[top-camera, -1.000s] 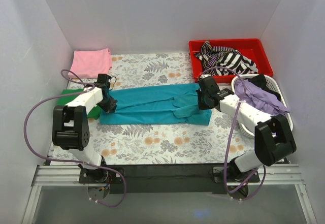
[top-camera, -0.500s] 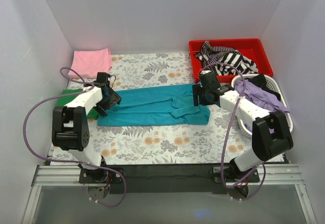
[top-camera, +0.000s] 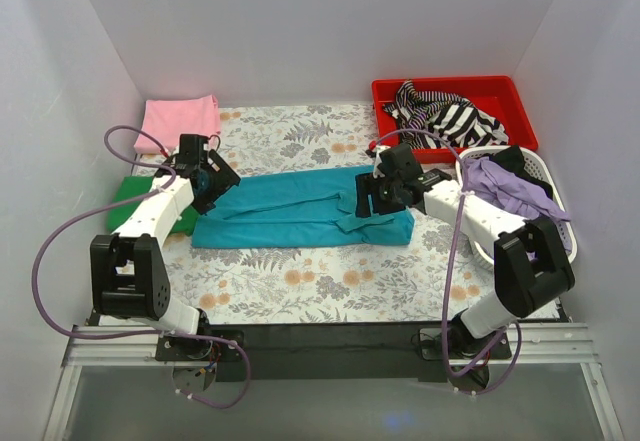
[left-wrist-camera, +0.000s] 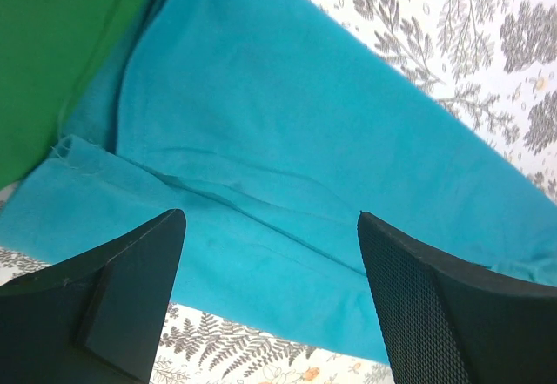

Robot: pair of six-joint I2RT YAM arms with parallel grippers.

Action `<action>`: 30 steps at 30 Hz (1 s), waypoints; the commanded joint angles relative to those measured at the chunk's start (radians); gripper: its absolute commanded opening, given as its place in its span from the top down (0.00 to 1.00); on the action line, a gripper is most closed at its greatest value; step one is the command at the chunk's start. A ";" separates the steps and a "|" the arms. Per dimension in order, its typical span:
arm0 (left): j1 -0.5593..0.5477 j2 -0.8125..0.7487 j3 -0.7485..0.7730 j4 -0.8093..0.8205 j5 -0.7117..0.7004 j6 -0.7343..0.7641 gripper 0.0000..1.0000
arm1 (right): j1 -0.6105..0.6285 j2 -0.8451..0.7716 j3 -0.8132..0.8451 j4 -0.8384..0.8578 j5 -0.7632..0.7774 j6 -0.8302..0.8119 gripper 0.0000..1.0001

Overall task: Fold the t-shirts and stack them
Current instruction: Fold the tshirt

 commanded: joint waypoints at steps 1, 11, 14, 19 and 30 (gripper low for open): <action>-0.002 -0.038 -0.037 0.048 0.081 0.020 0.21 | 0.040 0.031 0.013 0.024 -0.057 0.046 0.27; -0.001 -0.030 -0.044 0.049 0.095 0.047 0.22 | 0.100 0.073 -0.029 0.058 -0.025 0.164 0.32; -0.002 -0.032 -0.045 0.048 0.093 0.058 0.22 | 0.103 0.083 -0.036 0.056 -0.027 0.187 0.34; -0.001 -0.030 -0.051 0.048 0.090 0.060 0.22 | 0.114 0.117 -0.046 0.068 -0.011 0.204 0.35; -0.001 -0.012 -0.047 0.045 0.083 0.071 0.22 | 0.114 0.171 -0.026 0.102 0.012 0.213 0.63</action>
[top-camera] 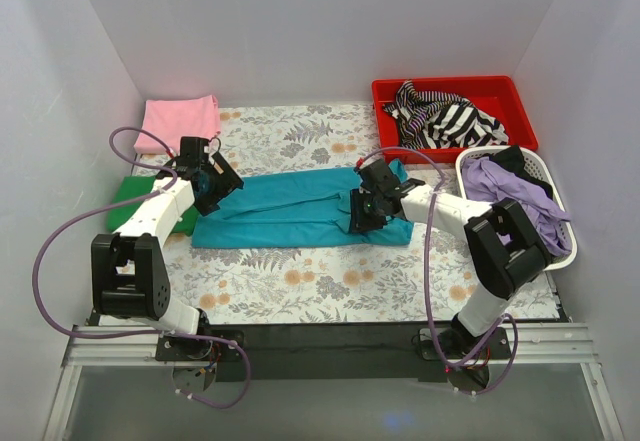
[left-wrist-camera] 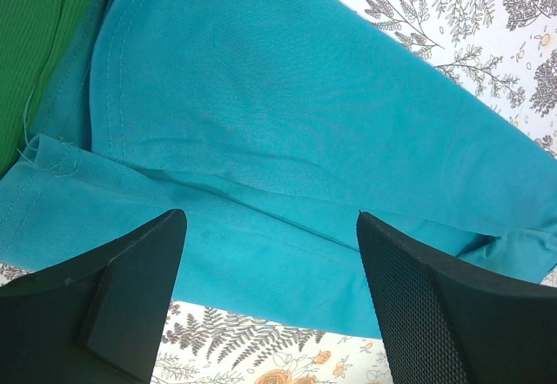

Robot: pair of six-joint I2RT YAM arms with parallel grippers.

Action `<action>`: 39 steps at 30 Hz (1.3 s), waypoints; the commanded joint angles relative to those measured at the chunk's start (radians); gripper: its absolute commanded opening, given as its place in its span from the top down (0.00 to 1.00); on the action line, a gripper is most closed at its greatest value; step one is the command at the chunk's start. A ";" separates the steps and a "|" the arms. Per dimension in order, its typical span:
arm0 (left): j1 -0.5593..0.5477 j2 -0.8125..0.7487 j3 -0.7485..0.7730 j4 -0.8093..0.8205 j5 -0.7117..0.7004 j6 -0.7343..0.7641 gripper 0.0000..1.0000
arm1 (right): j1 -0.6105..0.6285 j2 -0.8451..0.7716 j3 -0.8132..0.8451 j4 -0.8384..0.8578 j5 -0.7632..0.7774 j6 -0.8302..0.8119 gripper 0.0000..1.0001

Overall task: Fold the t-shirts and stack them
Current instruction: Fold the tshirt

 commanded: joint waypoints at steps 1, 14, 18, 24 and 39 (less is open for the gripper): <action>-0.002 -0.007 -0.007 0.006 -0.004 0.016 0.22 | 0.005 0.028 0.013 0.036 0.018 0.009 0.64; -0.001 0.027 0.008 0.002 0.001 0.025 0.22 | 0.005 0.044 0.059 0.036 0.032 -0.025 0.99; -0.002 0.035 0.010 0.006 0.006 0.025 0.22 | 0.005 0.022 0.080 0.036 0.035 -0.035 0.99; -0.002 0.048 0.010 0.010 0.009 0.028 0.22 | 0.005 0.028 0.111 0.022 0.035 -0.046 0.80; -0.001 0.073 0.006 0.015 0.039 0.034 0.22 | 0.007 0.068 0.134 0.002 0.075 -0.058 0.56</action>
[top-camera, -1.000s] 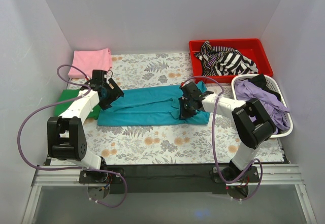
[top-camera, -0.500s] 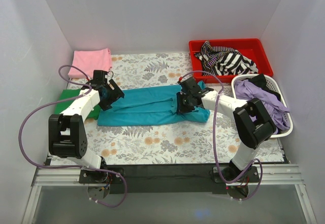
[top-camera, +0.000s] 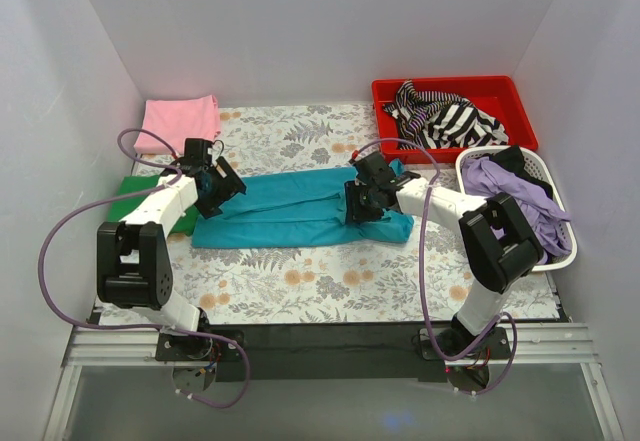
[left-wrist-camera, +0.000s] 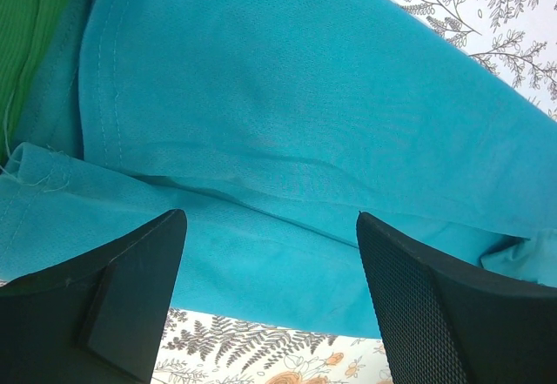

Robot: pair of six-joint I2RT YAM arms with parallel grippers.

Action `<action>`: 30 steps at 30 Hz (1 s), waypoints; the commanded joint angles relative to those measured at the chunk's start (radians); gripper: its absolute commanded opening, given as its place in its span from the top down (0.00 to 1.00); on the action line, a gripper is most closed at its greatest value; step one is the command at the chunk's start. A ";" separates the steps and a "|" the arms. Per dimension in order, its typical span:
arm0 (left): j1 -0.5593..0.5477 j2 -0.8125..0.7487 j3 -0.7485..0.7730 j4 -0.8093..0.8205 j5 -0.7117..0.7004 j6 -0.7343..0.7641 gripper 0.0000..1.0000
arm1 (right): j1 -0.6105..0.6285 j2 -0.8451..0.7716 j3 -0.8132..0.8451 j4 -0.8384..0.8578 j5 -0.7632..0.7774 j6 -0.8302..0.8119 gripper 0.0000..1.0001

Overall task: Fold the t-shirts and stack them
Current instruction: Fold the tshirt

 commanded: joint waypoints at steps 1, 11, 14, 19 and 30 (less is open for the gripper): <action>-0.002 0.011 0.006 0.010 0.021 0.014 0.22 | 0.004 0.015 0.062 -0.001 0.033 -0.020 0.56; -0.002 0.011 0.009 0.005 0.012 0.021 0.23 | 0.003 0.113 0.209 -0.005 0.121 -0.080 0.50; -0.002 0.013 0.017 0.002 0.012 0.025 0.23 | 0.001 0.167 0.274 -0.007 0.154 -0.107 0.50; -0.002 0.001 0.014 0.001 0.004 0.031 0.23 | -0.005 0.233 0.367 -0.010 0.220 -0.159 0.49; -0.002 -0.024 0.029 -0.001 0.003 0.046 0.23 | -0.019 0.097 0.349 -0.059 0.083 -0.173 0.44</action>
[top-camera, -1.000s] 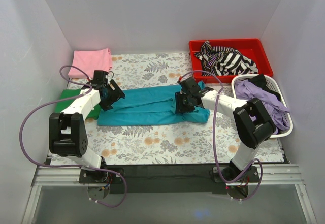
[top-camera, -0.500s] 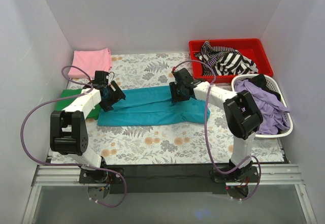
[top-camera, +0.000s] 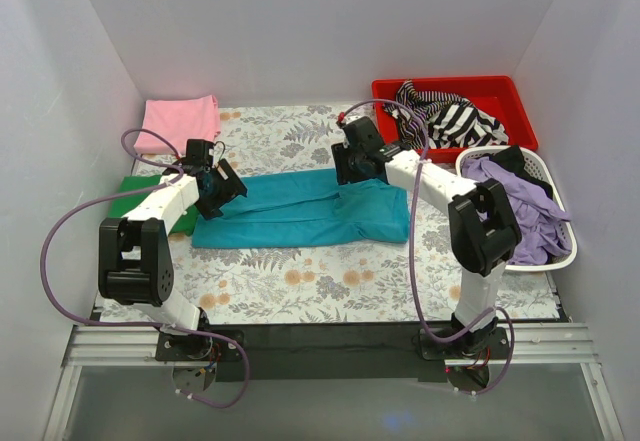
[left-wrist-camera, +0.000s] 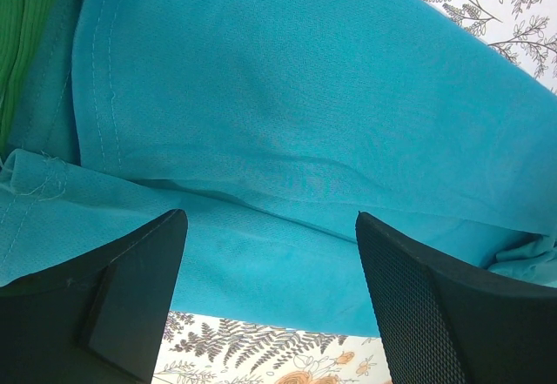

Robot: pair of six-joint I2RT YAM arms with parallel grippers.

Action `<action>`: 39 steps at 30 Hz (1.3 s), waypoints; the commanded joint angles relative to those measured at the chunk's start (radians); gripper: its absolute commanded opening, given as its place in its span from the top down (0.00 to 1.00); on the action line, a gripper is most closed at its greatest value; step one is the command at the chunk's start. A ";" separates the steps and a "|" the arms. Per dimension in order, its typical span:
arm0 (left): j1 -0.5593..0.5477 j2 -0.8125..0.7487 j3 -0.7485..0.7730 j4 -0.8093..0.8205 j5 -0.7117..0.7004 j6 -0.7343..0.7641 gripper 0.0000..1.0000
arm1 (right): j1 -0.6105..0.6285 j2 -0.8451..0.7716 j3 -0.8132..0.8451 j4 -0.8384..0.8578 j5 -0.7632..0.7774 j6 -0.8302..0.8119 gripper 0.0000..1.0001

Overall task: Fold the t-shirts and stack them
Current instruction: Fold the tshirt

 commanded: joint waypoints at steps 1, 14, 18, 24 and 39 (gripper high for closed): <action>-0.002 -0.051 0.031 -0.001 -0.009 0.022 0.23 | -0.004 -0.079 -0.047 -0.014 -0.122 0.006 0.44; -0.001 -0.058 0.021 0.002 -0.006 0.025 0.23 | 0.022 -0.044 -0.162 0.045 -0.186 0.045 0.44; -0.002 -0.060 0.029 0.003 -0.004 0.031 0.23 | 0.022 0.043 -0.082 0.050 -0.160 0.021 0.44; -0.002 -0.063 0.026 -0.001 -0.009 0.038 0.23 | 0.022 0.133 -0.019 0.036 -0.099 0.006 0.44; -0.002 0.086 0.165 0.057 0.120 0.163 0.22 | 0.022 -0.163 -0.143 -0.025 0.047 0.011 0.40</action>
